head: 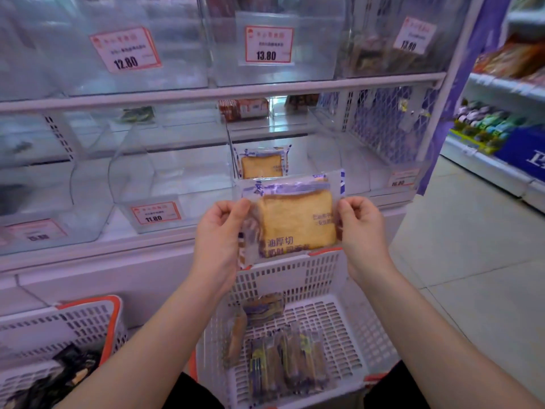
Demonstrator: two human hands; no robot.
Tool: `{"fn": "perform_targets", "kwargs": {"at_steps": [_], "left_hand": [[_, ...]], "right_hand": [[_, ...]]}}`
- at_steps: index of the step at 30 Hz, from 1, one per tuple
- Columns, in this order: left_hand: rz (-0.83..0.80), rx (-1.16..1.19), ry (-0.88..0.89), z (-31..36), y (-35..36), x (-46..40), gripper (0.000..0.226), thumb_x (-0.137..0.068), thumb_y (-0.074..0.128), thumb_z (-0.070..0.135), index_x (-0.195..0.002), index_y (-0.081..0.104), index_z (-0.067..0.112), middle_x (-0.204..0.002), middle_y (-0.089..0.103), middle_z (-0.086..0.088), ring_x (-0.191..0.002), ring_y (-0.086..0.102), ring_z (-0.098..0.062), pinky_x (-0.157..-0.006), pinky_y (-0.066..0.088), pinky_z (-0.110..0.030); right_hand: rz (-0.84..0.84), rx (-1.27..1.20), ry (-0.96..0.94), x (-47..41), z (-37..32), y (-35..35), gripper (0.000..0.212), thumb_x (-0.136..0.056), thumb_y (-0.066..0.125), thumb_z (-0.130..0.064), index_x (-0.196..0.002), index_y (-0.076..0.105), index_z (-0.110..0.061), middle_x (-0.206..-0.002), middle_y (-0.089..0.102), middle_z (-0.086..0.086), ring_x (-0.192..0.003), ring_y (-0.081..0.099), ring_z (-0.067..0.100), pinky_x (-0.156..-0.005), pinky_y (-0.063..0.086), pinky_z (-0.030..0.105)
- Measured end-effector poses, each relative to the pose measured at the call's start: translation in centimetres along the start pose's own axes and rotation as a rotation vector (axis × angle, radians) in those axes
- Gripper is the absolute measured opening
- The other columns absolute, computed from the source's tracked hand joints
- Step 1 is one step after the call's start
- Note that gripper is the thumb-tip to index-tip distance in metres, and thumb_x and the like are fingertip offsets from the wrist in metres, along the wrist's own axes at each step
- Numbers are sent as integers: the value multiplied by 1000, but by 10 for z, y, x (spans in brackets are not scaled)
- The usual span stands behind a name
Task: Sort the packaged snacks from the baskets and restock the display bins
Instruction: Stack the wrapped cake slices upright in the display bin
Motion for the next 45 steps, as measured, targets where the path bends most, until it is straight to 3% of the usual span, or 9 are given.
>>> {"fn": "perform_targets", "kwargs": {"at_steps": [6,11,14,17,25,28,34,40,45], "left_hand": [[-139,-102,123,14,9,-17,24,-80,51,36,-69,48,15,-52,56,13,-50,51,2,-50,44,-12],[-44,-91,315,38,-7,-43,34,-93,48,23,-59,53,24,-51,53,11,-47,47,1,-48,41,-14],[79,-12,269,42,-15,-67,45,-97,42,26,-56,60,30,-55,56,14,-53,50,1,-55,43,-21],[55,-248,322,50,-13,-87,42,-98,41,27,-61,60,35,-56,57,17,-52,48,5,-51,41,-13],[33,-311,292,48,-8,-130,32,-95,47,19,-68,64,25,-65,62,8,-58,53,-16,-55,44,-29],[-63,-340,242,42,-10,-140,33,-96,46,23,-70,66,26,-66,63,6,-56,55,-15,-40,42,-23],[-114,-469,7,7,-23,-150,17,-94,48,34,-86,59,24,-94,64,1,-81,61,-10,-69,49,-25],[-214,-645,-46,-16,-9,-142,58,-82,57,51,-129,48,18,-123,57,6,-107,57,-10,-95,47,-39],[-245,-646,-15,-13,-9,-141,55,-79,64,43,-127,49,20,-124,57,6,-101,62,-8,-94,48,-37]], "right_hand": [[22,93,-63,-32,-9,20,23,-96,46,-14,-75,48,-23,-51,58,-13,-49,51,-2,-54,40,24],[-99,134,-129,-53,-34,42,23,-95,48,-12,-75,51,-22,-55,59,-8,-51,55,1,-50,48,18],[-337,89,123,-59,-26,66,19,-95,50,-16,-77,54,-18,-65,59,-2,-50,54,4,-49,38,21],[-575,1,330,-62,-20,81,14,-86,56,-30,-88,61,-17,-69,64,-1,-58,56,10,-58,30,25],[-748,170,60,-84,-38,102,19,-83,59,-6,-98,64,-16,-74,72,-9,-67,66,5,-61,54,19],[-689,163,46,-96,-37,101,25,-83,59,1,-100,64,-16,-76,73,-7,-70,68,7,-63,57,21],[-343,43,112,-146,-16,79,21,-87,56,3,-95,60,-17,-81,69,-4,-67,67,7,-66,57,23],[-328,441,260,-172,45,97,33,-83,62,5,-116,58,5,-93,58,13,-81,55,22,-59,49,23],[-389,791,177,-195,61,128,25,-83,67,-10,-103,60,3,-95,59,17,-83,52,23,-71,43,32]]}}
Point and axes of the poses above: each hand's wrist, its own x-axis away from the middle knuckle, its own y-axis out of the palm, z = x × y, the point moved 7 cm from there along -x, towards the middle knuckle
